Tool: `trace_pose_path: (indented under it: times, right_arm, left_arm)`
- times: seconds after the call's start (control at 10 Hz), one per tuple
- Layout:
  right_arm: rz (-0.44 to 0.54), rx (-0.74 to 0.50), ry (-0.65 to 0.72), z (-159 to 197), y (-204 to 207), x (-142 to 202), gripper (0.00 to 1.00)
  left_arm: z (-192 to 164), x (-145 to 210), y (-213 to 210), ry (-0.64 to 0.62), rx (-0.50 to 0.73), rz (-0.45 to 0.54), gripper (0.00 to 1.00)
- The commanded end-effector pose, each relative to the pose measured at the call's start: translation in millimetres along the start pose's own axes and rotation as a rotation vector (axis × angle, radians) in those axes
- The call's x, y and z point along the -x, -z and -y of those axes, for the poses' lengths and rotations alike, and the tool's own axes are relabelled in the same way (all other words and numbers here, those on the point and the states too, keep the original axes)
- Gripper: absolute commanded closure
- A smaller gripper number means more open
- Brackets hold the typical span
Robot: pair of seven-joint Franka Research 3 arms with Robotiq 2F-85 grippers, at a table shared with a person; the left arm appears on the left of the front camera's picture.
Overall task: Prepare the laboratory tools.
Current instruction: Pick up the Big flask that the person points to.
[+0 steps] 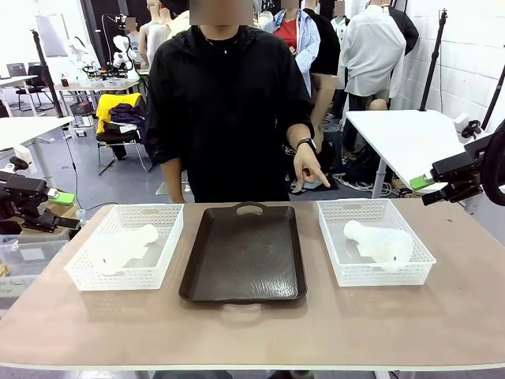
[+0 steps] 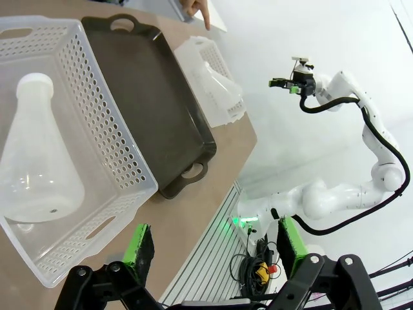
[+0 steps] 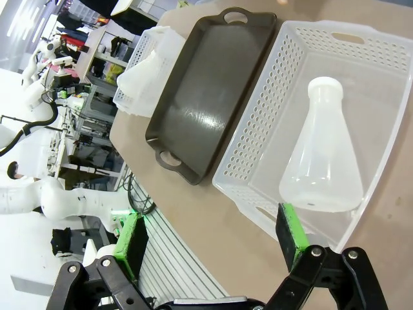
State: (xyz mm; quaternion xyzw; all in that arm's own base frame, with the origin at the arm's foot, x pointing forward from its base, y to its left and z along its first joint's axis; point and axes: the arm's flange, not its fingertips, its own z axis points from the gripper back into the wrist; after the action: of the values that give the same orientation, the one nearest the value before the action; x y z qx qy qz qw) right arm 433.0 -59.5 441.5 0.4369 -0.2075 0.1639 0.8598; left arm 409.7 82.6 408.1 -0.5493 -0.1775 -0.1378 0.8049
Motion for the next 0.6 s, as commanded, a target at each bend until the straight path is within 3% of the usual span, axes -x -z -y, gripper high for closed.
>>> trace_pose_path:
  times: [0.0, 0.5]
  right_arm:
    - [0.003, 0.003, -0.003, -1.3, 0.4, -0.5, 0.0]
    - [0.003, 0.003, -0.003, -1.3, 0.4, -0.5, 0.0]
  left_arm:
    - [0.2, 0.6, -1.3, 0.0, -0.003, 0.0, 0.0]
    - [0.2, 0.6, -1.3, 0.0, -0.003, 0.0, 0.0]
